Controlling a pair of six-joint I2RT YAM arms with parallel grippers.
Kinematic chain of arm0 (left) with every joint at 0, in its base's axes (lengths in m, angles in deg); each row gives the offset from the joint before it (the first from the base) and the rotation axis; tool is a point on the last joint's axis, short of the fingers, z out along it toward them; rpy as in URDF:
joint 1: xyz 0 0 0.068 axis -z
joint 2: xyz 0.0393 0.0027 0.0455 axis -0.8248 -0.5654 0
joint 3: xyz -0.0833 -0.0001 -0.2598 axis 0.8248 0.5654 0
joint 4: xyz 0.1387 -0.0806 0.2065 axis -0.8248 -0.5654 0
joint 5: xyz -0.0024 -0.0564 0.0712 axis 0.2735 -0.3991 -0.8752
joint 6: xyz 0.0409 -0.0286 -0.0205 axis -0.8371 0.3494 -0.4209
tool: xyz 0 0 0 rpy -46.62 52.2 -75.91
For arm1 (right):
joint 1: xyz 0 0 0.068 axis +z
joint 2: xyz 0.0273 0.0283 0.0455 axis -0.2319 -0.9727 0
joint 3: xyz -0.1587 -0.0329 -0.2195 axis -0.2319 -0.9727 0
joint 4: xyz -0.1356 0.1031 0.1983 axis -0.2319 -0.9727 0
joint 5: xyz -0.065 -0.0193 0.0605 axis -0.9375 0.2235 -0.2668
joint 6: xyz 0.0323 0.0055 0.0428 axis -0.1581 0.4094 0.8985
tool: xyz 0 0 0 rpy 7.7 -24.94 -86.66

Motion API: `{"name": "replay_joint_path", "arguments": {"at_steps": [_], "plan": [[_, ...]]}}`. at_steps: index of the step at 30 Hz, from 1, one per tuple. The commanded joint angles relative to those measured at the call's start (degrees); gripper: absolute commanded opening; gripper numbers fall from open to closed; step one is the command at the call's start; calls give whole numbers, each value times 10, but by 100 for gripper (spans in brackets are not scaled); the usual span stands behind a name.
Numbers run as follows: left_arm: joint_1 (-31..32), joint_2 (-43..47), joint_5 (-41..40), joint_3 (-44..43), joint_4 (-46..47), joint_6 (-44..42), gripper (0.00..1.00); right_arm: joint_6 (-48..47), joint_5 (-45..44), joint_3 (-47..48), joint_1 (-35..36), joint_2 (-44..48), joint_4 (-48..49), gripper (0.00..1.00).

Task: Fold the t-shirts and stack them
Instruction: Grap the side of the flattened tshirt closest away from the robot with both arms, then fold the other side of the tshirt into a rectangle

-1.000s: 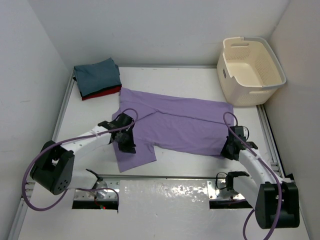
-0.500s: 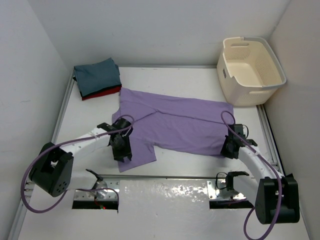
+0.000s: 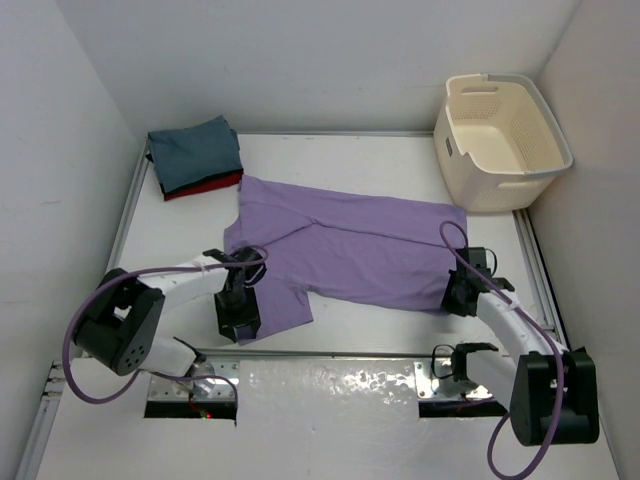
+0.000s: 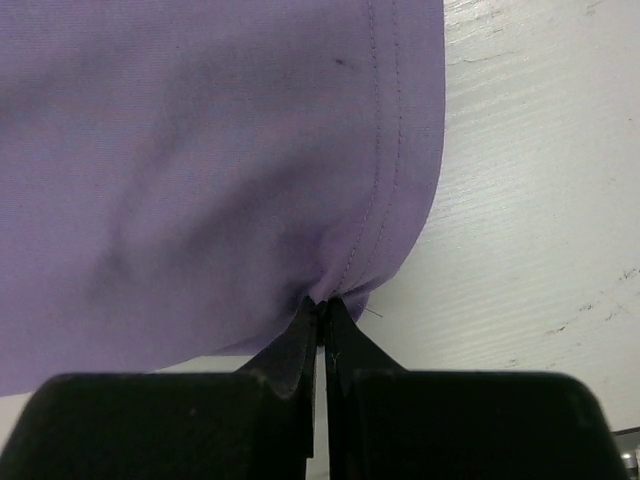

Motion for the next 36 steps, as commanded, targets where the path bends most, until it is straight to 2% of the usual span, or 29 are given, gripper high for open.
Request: {"name": "replay_joint_path", "arguments": {"at_steps": [1, 2, 3, 4, 5, 9, 15, 21, 27, 30, 36], "plan": [[5, -17, -19, 11, 31, 16, 42, -11, 11, 5, -3, -10, 7, 0], [4, -25, -18, 14, 37, 16, 36, -11, 9, 4, -2, -9, 4, 0], [5, -32, -7, 18, 50, 13, 14, -10, 7, 3, -3, -4, 4, 0], [5, -43, 0, 20, 56, 11, 2, -11, 6, 4, -2, -2, 4, 0], [5, -47, 6, 22, 67, 9, 0, -12, 5, 4, -2, 0, 3, 0], [5, -17, 25, -3, 83, -13, 0, -13, 3, 7, -3, 6, 2, 0], [5, 43, 17, -110, 82, -43, 0, -7, 19, 30, -3, 18, 9, 0], [0, 37, 5, -203, 100, -81, 0, -2, 16, 72, -19, 23, 11, 0], [-44, 40, -44, -251, 158, -89, 0, 3, 8, 110, -27, -5, 35, 0], [-76, 44, -44, -258, 231, -89, 0, 4, 5, 129, -30, -26, 56, 0], [-110, 38, -60, -264, 319, -90, 0, 3, -30, 162, -37, -57, 74, 0]]}}
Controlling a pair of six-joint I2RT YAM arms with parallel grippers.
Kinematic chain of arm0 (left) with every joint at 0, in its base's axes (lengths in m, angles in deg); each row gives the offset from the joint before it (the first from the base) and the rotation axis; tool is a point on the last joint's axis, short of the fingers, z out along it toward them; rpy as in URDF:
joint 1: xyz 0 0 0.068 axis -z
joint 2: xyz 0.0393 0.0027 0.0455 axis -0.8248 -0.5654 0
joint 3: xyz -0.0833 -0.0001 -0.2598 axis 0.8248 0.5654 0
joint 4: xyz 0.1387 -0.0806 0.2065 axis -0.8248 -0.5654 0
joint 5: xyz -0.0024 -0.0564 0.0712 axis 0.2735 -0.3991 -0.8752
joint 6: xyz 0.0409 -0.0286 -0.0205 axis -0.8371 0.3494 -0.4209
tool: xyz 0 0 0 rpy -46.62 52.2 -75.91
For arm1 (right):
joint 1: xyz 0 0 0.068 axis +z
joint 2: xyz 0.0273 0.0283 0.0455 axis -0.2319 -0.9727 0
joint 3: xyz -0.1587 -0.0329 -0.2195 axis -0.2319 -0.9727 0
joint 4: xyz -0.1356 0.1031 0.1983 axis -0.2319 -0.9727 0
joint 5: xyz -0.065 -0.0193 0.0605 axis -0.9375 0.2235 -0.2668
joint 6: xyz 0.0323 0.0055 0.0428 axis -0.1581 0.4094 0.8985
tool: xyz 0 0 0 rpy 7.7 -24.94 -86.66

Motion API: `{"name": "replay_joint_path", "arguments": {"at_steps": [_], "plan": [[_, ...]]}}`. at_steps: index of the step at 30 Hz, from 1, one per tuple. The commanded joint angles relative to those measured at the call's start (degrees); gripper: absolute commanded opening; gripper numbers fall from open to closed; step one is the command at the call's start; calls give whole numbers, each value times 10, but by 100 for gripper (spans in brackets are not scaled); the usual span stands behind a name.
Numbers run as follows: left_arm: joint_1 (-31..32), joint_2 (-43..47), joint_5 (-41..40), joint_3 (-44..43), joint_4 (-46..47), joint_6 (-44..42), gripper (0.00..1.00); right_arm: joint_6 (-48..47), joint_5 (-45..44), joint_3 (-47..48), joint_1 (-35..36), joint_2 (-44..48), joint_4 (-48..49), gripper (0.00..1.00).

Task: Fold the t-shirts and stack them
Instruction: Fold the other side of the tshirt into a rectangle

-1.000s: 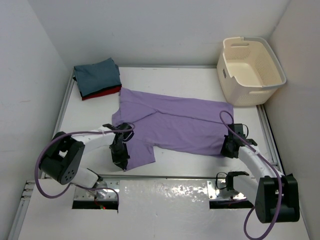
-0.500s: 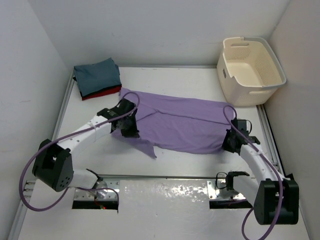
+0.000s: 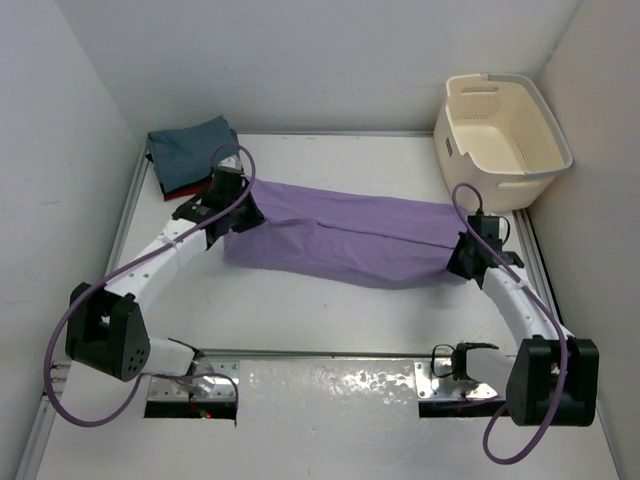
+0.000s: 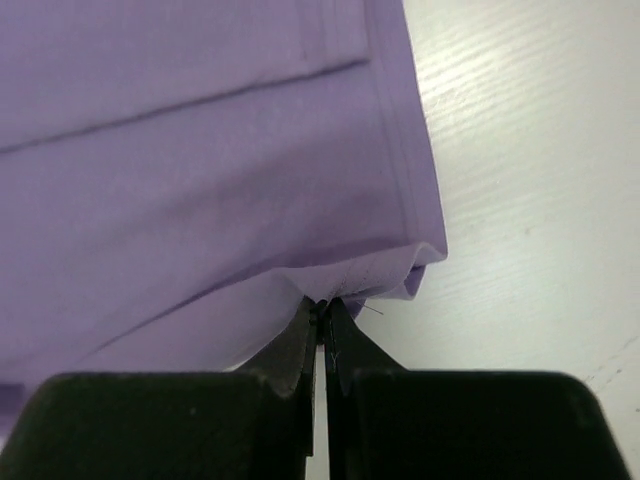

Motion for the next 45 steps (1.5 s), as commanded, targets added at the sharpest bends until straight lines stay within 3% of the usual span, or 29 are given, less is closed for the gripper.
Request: {"name": "replay_joint_path", "arguments": {"at_steps": [1, 11, 23, 26, 27, 30, 31, 33, 34, 36, 37, 39, 45], "plan": [[-16, 6, -25, -30, 97, -12, 0, 4, -35, 38, -7, -11, 37, 0], [-27, -58, -69, -78, 185, -55, 0, 14, -42, 80, -28, -79, 73, 0], [-49, -210, -102, -173, 185, -70, 0, 19, -57, 149, -33, -197, 116, 0], [-57, -249, -111, -192, 182, -63, 0, 19, -57, 170, -35, -234, 115, 12], [-63, -261, -108, -208, 180, -62, 0, 19, -57, 183, -35, -242, 111, 25], [-77, -320, -105, -274, 120, -38, 0, 12, -51, 199, -35, -257, 108, 39], [-80, -335, -104, -289, 87, -25, 11, 8, -45, 202, -35, -254, 109, 55], [-90, -369, -100, -321, 56, -14, 26, 1, -36, 201, -35, -243, 111, 63], [-92, -382, -97, -327, 43, -5, 54, -2, -32, 197, -35, -232, 111, 67], [-99, -389, -92, -337, 36, 2, 79, -8, -19, 188, -34, -217, 120, 71], [-99, -394, -90, -342, 28, 4, 99, -11, -9, 183, -33, -208, 125, 85], [-99, -392, -79, -345, 38, 3, 100, -25, 27, 164, -34, -184, 136, 99], [-95, -361, -7, -314, 78, 2, 100, -55, 71, 126, -21, -145, 148, 99]]}}
